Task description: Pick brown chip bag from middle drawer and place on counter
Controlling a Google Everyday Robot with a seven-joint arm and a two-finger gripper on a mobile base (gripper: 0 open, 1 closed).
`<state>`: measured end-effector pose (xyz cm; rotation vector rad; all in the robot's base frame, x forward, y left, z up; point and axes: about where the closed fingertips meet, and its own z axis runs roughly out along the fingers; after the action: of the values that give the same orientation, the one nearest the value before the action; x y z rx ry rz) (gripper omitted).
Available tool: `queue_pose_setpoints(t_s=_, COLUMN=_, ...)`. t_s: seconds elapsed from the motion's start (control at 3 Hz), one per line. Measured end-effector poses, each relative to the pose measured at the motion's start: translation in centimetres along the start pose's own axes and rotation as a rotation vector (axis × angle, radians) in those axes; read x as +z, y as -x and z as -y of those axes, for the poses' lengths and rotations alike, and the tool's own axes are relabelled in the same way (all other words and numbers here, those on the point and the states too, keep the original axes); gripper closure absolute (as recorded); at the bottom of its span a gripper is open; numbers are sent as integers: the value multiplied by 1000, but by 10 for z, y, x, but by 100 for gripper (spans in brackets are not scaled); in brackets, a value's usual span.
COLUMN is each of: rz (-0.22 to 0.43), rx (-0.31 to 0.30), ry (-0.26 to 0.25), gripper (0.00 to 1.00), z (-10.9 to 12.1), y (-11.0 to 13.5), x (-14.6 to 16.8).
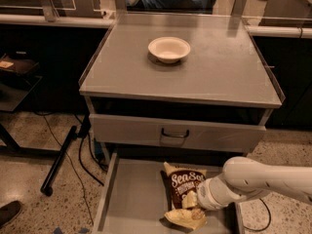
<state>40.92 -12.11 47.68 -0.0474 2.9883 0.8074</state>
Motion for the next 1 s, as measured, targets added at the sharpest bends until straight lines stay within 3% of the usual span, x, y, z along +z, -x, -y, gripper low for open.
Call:
queue_pose_setpoints(t_s=0.67, rz=96, rx=44, ry=-76, gripper=100, z=-1, y=-40, x=-89)
queue_pose_setpoints(t_s=1.0, rz=174, rx=39, ry=-123, gripper=100, z=-15, y=-64, x=-149)
